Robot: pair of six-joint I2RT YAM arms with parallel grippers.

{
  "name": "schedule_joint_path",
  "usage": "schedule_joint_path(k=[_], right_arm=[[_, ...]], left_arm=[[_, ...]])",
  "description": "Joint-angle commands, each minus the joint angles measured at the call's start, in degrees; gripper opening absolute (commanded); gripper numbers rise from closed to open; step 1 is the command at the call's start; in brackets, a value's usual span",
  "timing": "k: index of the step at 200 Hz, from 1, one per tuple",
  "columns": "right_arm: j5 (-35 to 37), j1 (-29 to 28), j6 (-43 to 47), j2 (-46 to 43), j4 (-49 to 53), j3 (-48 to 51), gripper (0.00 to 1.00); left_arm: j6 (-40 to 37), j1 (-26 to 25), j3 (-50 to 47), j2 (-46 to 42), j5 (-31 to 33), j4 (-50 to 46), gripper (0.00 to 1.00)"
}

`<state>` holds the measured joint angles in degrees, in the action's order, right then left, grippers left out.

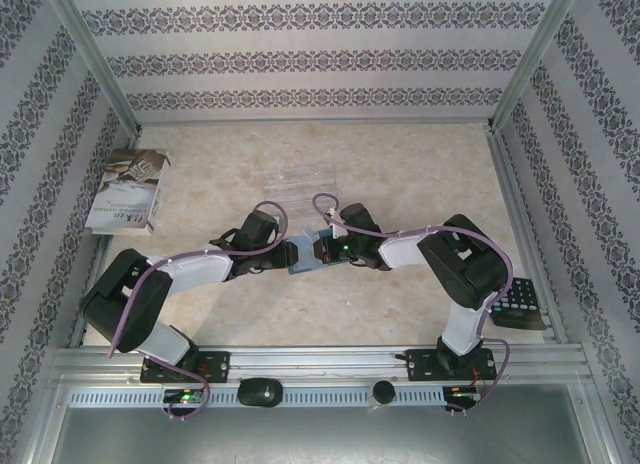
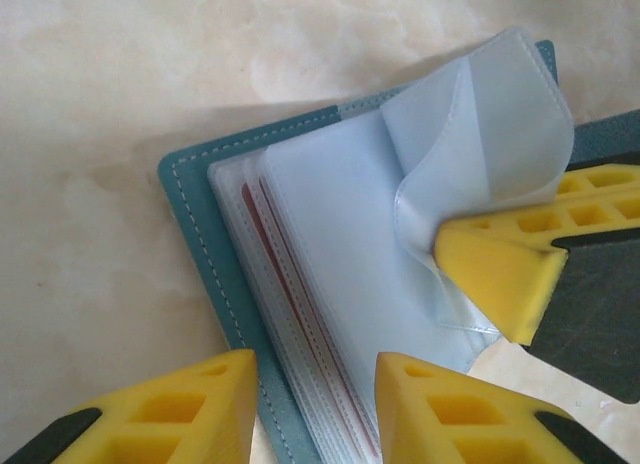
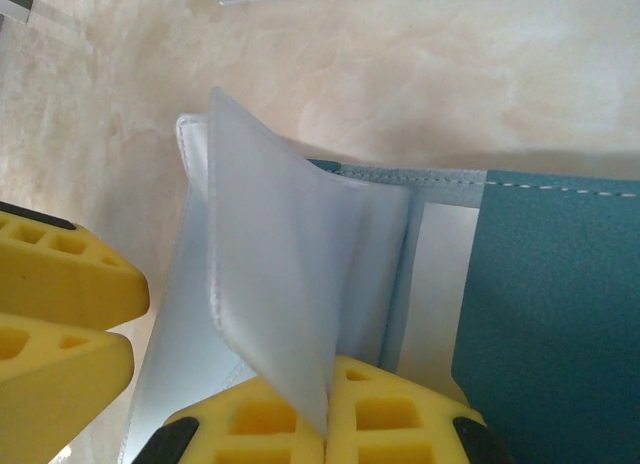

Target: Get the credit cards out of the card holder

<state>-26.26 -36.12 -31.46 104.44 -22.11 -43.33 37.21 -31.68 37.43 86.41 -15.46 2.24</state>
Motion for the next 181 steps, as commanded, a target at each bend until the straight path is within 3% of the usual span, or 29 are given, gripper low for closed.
schedule_joint_path(k=[1, 56, 173, 181], right_arm=[[-1.03, -0.16, -1.04, 1.64, 2.29, 1.5, 0.0], [-0.11, -0.06, -1.51, 1.72, 2.49, 1.15, 0.0], [0.59, -0.88, -0.79, 1.99, 3.95, 0.02, 0.0], [0.89, -1.08, -0.6, 1.9, 4.23, -0.08, 0.06]], left_arm=[[1.06, 0.9, -0.88, 0.09, -2.11, 2.15, 0.36], [-0.08, 0.89, 0.17, -1.78, 3.72, -4.87, 0.31], [1.03, 0.8, 1.58, 2.43, 0.28, -1.1, 0.32], [1.24, 0.82, 1.76, 1.82, 0.27, -1.06, 0.33]])
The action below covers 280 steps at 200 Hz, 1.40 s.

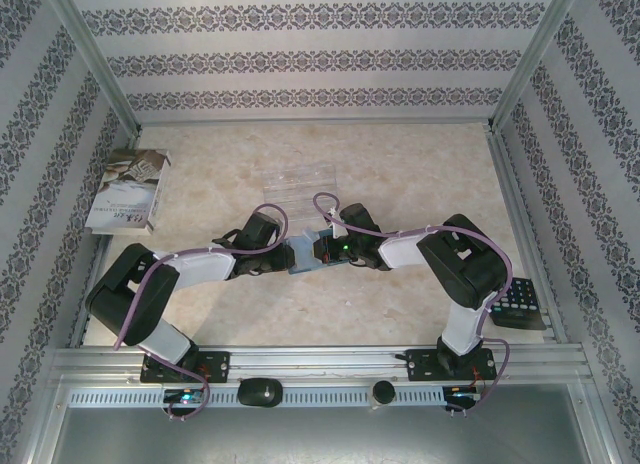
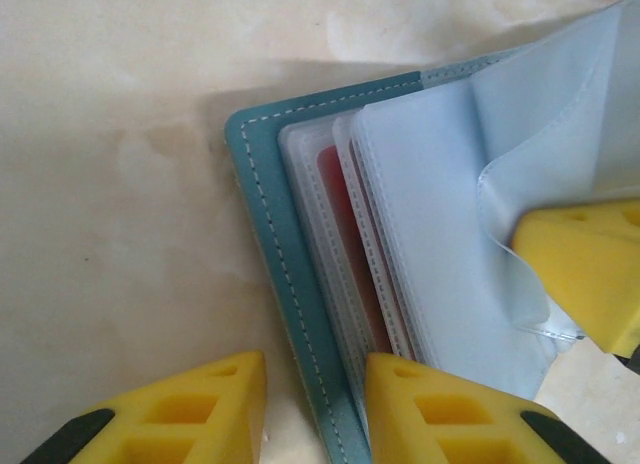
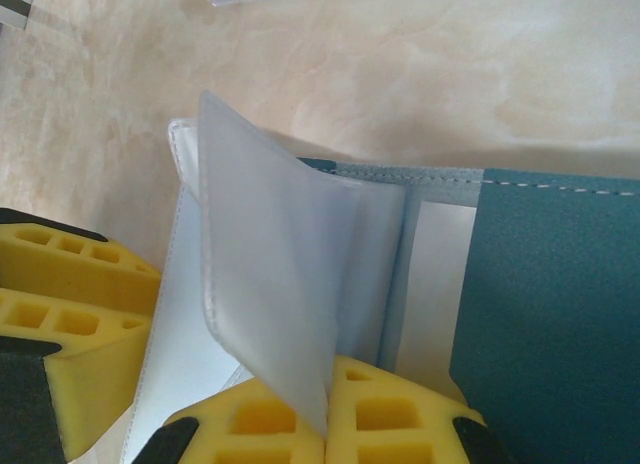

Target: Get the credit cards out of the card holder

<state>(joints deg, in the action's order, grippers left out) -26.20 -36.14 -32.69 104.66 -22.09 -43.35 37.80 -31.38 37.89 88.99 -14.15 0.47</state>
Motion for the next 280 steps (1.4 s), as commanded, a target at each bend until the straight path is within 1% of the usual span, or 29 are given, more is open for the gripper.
schedule_joint_path(k=[1, 13, 18, 36, 38, 40, 41, 46, 49, 55, 77, 105, 124, 136, 149, 162, 170, 182, 202, 212, 237, 280], right_arm=[[0.86, -1.09, 0.66, 1.64, 4.23, -0.06, 0.07], [1.31, -1.44, 1.31, 1.07, 5.38, -0.39, 0.25], [1.79, -1.67, 1.71, 0.56, 6.02, -0.54, 0.31], [3.95, -2.79, 3.89, -2.19, 8.81, -1.29, 0.44], [4.13, -2.97, 4.22, -2.47, 9.25, -1.42, 0.48], [4.46, -3.06, 4.5, -2.8, 9.67, -1.53, 0.54], [4.61, -3.15, 4.66, -2.93, 9.9, -1.59, 0.56], [5.38, -3.52, 5.35, -3.72, 11.06, -2.08, 0.71], [5.94, -3.96, 5.94, -4.12, 11.58, -2.35, 0.74], [7.09, -4.66, 7.22, -4.96, 13.43, -2.98, 0.76], [12.37, -7.71, 11.43, -5.57, 19.57, -6.05, 0.76], [16.04, -9.08, 11.94, -5.14, 21.02, -6.42, 0.74], [21.29, -10.77, 14.13, -7.94, 21.91, -5.43, 0.73], [23.29, -11.76, 16.59, -10.0, 22.69, -5.25, 0.72], [23.33, -12.43, 19.11, -11.89, 23.47, -5.61, 0.68], [23.38, -12.78, 20.89, -12.05, 25.42, -6.94, 0.64], [23.37, -12.94, 22.04, -11.03, 27.39, -8.71, 0.61], [23.25, -13.16, 23.0, -8.89, 29.97, -11.61, 0.6], [22.7, -13.56, 23.67, -5.6, 32.85, -15.16, 0.53], [23.22, -13.84, 23.95, -4.32, 33.92, -16.36, 0.5], [25.21, -14.7, 24.96, -1.74, 36.31, -18.76, 0.52], [27.42, -15.85, 25.85, 2.37, 39.01, -22.18, 0.51]], left_arm=[[0.67, 0.48, 1.35, -0.8, -1.05, 0.69, 0.33], [0.86, 0.49, 1.74, -1.22, -1.21, 0.43, 0.34], [0.8, 0.52, 1.84, -1.13, -1.33, 0.28, 0.34], [1.06, 0.52, 1.86, -0.35, -1.56, 0.27, 0.34], [1.16, 0.5, 1.82, -0.23, -1.62, 0.33, 0.34], [1.21, 0.5, 1.79, -0.16, -1.63, 0.32, 0.34], [1.26, 0.47, 1.77, -0.1, -1.69, 0.37, 0.34], [1.43, 0.49, 1.59, 0.02, -1.81, 0.6, 0.34], [1.58, 0.46, 1.53, 0.04, -1.85, 0.89, 0.34], [1.71, 0.5, 1.25, 0.02, -1.96, 1.25, 0.34], [2.02, 0.53, 0.77, -0.54, -2.01, 1.97, 0.34], [2.18, 0.55, 0.75, -0.67, -2.15, 2.18, 0.35], [1.94, 0.78, 0.46, -2.01, -1.16, 0.78, 0.35], [1.88, 1.51, -0.08, -3.88, -0.29, -0.22, 0.35], [1.37, 2.15, -0.45, -6.36, 1.9, -2.39, 0.36], [0.49, 2.35, -0.54, -9.45, 5.26, -5.04, 0.39], [0.0, 2.46, -0.66, -11.45, 7.5, -6.36, 0.41], [-0.29, 2.69, -0.81, -14.28, 10.34, -8.21, 0.43], [-0.71, 3.53, -1.19, -18.11, 12.72, -9.93, 0.48], [-1.02, 4.15, -1.36, -19.43, 13.13, -10.74, 0.5], [-1.14, 5.6, -1.76, -21.67, 12.76, -11.81, 0.51], [-1.22, 7.41, -2.77, -23.34, 12.67, -12.59, 0.53]])
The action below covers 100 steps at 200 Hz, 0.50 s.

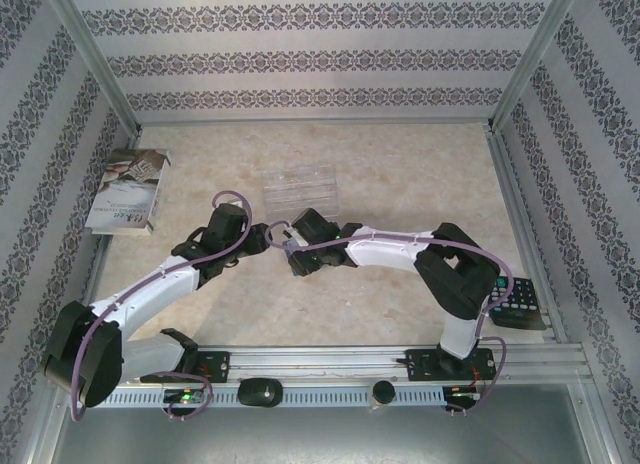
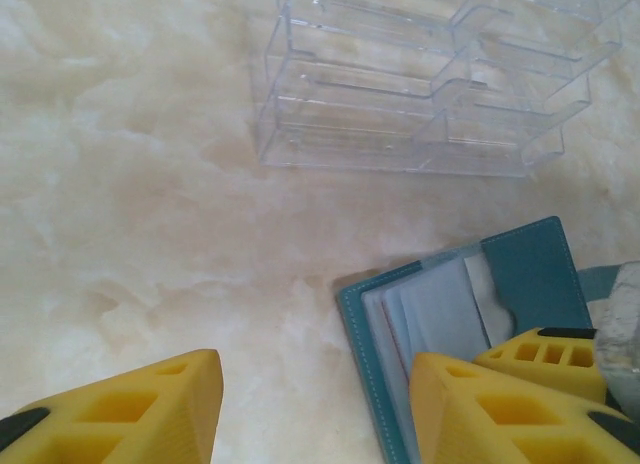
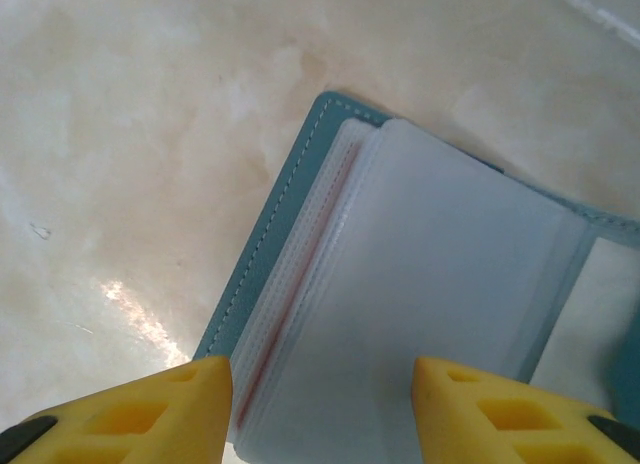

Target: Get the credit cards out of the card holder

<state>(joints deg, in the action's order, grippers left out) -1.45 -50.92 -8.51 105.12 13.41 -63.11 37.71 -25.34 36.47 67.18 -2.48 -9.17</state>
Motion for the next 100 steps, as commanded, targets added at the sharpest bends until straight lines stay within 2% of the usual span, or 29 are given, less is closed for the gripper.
schedule_joint_path(k=[1, 25, 100], right_arm=[[2.68, -1.1, 1.66, 2.05, 3.58, -2.57, 0.51], [4.81, -2.12, 2.33, 4.21, 5.2, -3.99, 0.5], [6.63, -3.06, 1.78, 7.17, 6.3, -4.88, 0.3]], left_arm=[[-1.1, 1.45, -1.42, -1.57, 0.99, -2.95, 0.52], [-1.06, 2.23, -2.14, -2.03, 0.35, -2.79, 0.53], [-0.89, 2.59, -3.07, -1.38, -1.55, -1.79, 0.53]])
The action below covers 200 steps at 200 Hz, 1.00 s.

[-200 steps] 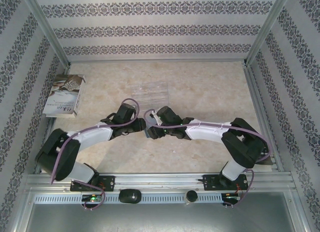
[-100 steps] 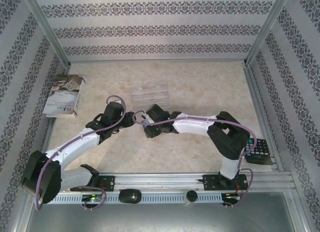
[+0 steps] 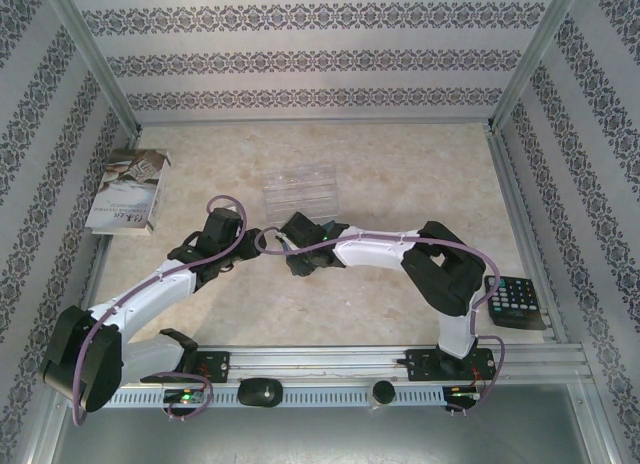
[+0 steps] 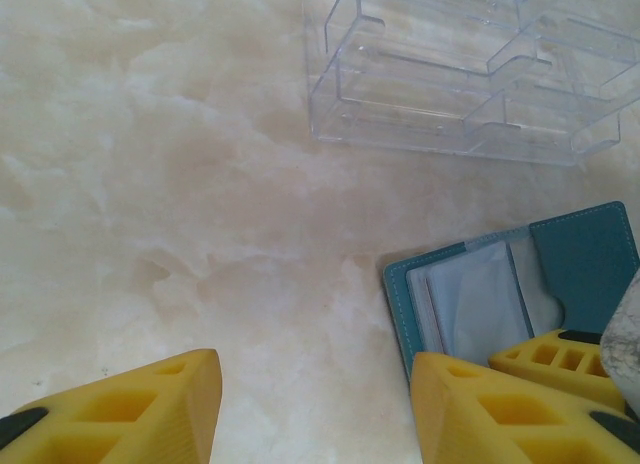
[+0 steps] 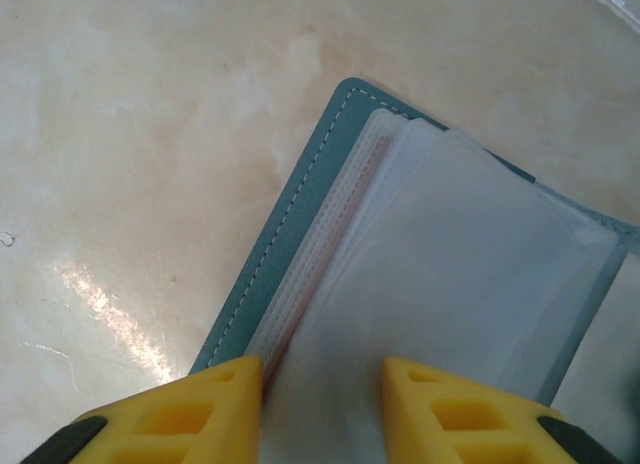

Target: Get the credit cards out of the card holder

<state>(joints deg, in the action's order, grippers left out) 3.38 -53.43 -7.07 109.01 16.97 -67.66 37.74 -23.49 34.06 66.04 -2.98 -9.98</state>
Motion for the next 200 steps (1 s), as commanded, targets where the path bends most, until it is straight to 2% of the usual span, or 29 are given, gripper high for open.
schedule_joint_path(k=[1, 15, 30, 57, 84, 134, 166, 200], right_arm=[[1.8, -0.58, 0.32, 3.3, 2.73, -0.35, 0.29], [1.14, -0.62, 0.01, 3.75, 2.67, -0.3, 0.21], [0.78, -0.45, -0.74, 3.46, 1.78, 0.18, 0.0], [-3.74, 1.47, -3.49, -0.19, -4.33, 2.73, 0.0], [-15.67, 6.13, -9.54, -4.37, -12.88, 6.45, 0.0], [-30.33, 12.94, -22.29, -8.26, -28.22, 15.29, 0.0], [-33.89, 14.97, -26.29, -9.24, -33.89, 18.77, 0.0], [-33.72, 15.96, -27.64, -11.23, -35.4, 21.49, 0.0]], left_arm=[[-0.91, 0.68, -0.66, -0.27, -1.06, -1.0, 0.53], [-0.82, 0.72, -0.98, -0.27, -1.49, -0.58, 0.53], [-0.83, 0.74, -1.36, -0.17, -2.29, 0.25, 0.53], [-1.17, 0.67, -2.23, 1.2, -6.32, 3.63, 0.53], [-0.82, 0.39, -2.72, 3.99, -11.59, 9.04, 0.51], [-0.24, -3.4, -0.05, 11.52, -12.84, 13.3, 0.46], [-0.64, -7.19, 3.94, 18.12, -10.86, 14.87, 0.46], [-0.86, -9.25, 7.44, 23.67, -8.0, 15.28, 0.45]])
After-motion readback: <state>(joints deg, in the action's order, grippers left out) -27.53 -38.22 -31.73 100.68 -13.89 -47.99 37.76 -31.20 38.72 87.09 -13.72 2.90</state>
